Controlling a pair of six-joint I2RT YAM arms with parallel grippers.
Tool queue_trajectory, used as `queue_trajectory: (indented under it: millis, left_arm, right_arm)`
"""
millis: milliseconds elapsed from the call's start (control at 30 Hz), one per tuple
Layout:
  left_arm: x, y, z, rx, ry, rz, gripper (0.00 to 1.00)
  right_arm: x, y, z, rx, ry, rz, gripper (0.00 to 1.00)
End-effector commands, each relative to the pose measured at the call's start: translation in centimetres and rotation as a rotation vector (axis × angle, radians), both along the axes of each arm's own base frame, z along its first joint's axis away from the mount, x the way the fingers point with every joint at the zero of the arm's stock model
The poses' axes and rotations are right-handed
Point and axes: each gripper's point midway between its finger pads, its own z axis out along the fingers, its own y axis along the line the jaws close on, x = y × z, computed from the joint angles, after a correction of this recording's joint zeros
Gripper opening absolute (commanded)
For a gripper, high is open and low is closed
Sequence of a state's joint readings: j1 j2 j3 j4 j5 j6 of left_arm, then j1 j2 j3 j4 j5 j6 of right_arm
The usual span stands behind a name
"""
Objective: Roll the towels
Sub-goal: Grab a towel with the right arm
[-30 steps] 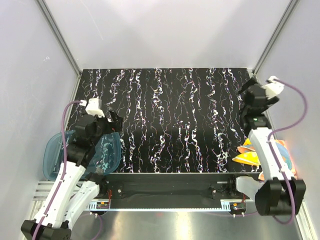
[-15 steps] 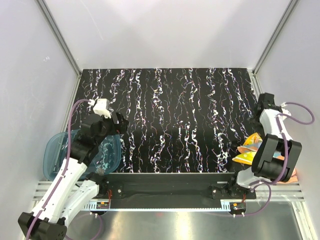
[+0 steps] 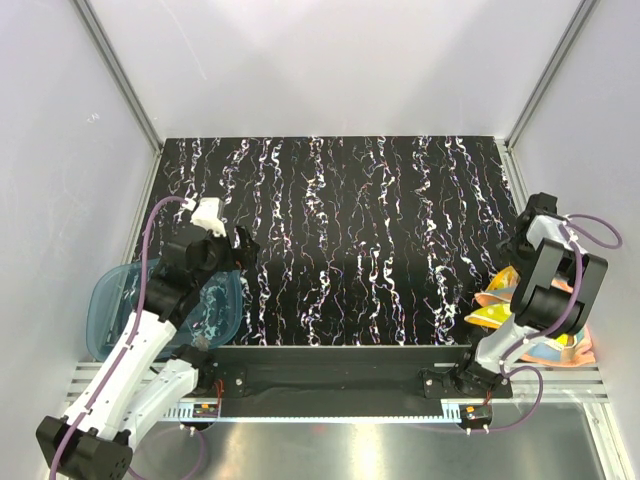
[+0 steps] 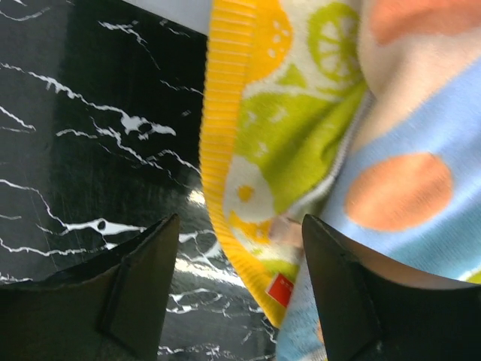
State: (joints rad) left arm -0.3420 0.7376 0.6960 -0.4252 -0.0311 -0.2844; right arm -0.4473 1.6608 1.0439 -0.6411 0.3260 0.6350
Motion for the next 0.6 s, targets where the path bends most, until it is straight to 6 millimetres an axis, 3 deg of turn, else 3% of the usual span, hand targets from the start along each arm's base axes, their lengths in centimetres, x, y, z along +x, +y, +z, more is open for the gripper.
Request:
queue_trajectory:
  millis: [0,133,167,267,300,333,467,567]
  left_arm:
    - [0.8,-0.1,2.3,0.0,-0.062,-0.001,0.99]
    - [0.9,-0.1,2.1,0.004,-0.055,0.001,0.99]
    - [0.9,-0.1,2.1,0.004,-0.053,0.001,0.99]
    - [0.9,-0.1,2.0,0.006,-0.052,0.003,0.99]
    - [0.9,-0.1,2.0,0.007,-0.053,0.002,0.99]
    - [0.9,0.0,2.0,0.008,-0.053,0.005,0.99]
    - [0.9,0.0,2.1,0.01,-0.055,0.006,0.99]
    - [1.0,0.0,2.1,0.011,-0.057,0.006,0.99]
  right_arm:
    - [2.6,-1.0,0.3,-0.015,-0.047,0.037,0.72]
    - [2.7,-1.0,-1.2,0.006,-0.017,0.042,0.63]
    - [2.7,-0.7,-1.7,0.022,-0.01,0.05,0.48]
    - [2.7,-0.4,-2.4,0.04,-0.007,0.066,0.21]
    - [2.8,-0.3,-2.5,0.047,-0.008,0.074,0.05]
    - [2.8,-0.3,-2.4,0.046,-0.008,0.076,0.0]
    - [3.2,0.1,-0.8,0.052,-0.043,0.093,0.0]
    - [4.3,0.8,2.9,0.052,-0.116,0.129,0.0]
